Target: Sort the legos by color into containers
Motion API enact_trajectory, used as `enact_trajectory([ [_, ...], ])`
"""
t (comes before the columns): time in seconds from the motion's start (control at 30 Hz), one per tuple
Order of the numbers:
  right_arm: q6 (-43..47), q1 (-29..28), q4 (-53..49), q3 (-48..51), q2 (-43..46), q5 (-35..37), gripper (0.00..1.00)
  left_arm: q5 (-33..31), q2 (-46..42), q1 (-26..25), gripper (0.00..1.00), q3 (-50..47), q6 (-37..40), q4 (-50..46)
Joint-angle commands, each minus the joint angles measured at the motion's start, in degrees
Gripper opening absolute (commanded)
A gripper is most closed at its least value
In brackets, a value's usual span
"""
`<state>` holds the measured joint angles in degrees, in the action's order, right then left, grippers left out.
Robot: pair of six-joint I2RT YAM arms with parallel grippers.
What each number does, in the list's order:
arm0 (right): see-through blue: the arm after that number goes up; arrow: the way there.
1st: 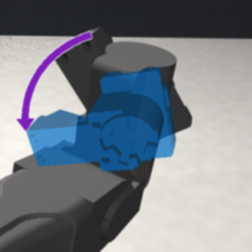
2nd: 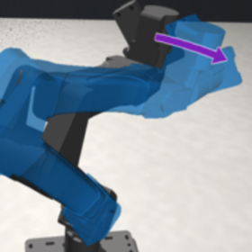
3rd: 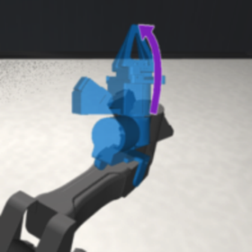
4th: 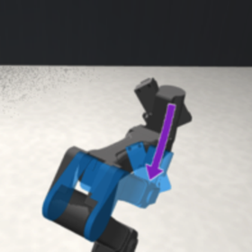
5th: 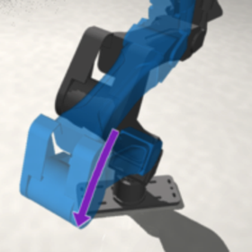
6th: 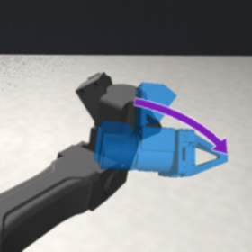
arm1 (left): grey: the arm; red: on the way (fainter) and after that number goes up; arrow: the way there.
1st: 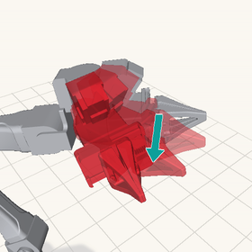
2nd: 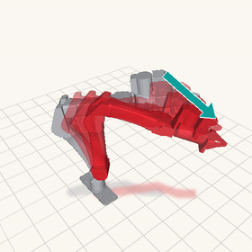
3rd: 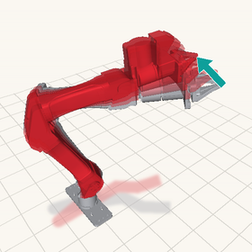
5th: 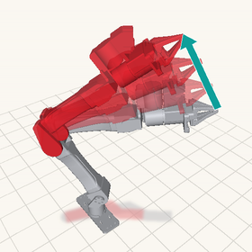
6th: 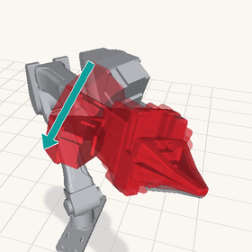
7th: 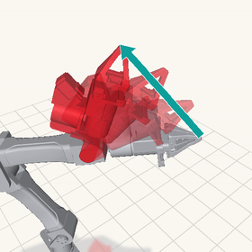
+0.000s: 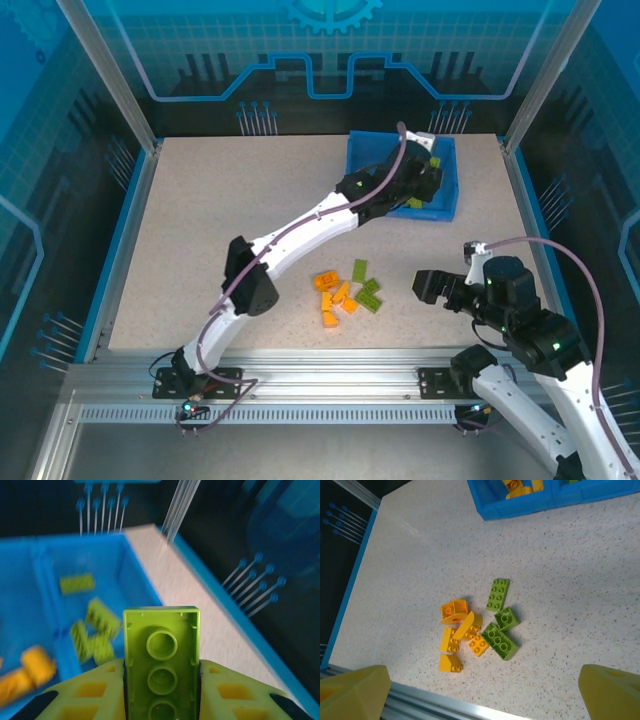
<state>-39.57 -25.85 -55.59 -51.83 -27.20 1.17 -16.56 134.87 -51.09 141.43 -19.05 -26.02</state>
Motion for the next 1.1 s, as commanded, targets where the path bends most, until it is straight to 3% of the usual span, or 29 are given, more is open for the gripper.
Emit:
enact_trajectory([
  [0.0,-1.1,-0.7,-1.7,-0.9,1.1,2.4,0.98,-2.9,10.1,0.6,0.28,8.0,9.5,3.8],
  [0.2,-0.5,-0.7,-4.8,-1.9,2.9,4.8,0.99,-4.8,16.3,1.8,0.36,11.1,11.5,15.3],
  [0.47,-1.1,-0.7,-3.9,-0.9,2.4,4.5,0.99,-5.5,20.2,2.1,0.49,13.4,12.1,16.3],
  [0.6,-1.0,-0.7,-2.9,-0.7,0.8,3.4,0.98,-6.6,18.9,2.2,0.63,13.5,12.6,16.0],
  [0.7,-0.6,-0.7,-3.0,-0.8,0.3,3.6,0.99,-6.5,15.0,2.1,0.63,12.2,11.2,13.6],
  [0.83,-0.4,-0.7,-3.1,-0.6,0.3,4.2,0.99,-4.6,2.6,1.7,0.64,-0.6,6.8,15.4],
  [1.07,1.4,-0.7,-1.8,0.4,-2.9,2.2,0.99,0.9,-27.8,1.0,0.64,-39.7,2.7,27.1],
])
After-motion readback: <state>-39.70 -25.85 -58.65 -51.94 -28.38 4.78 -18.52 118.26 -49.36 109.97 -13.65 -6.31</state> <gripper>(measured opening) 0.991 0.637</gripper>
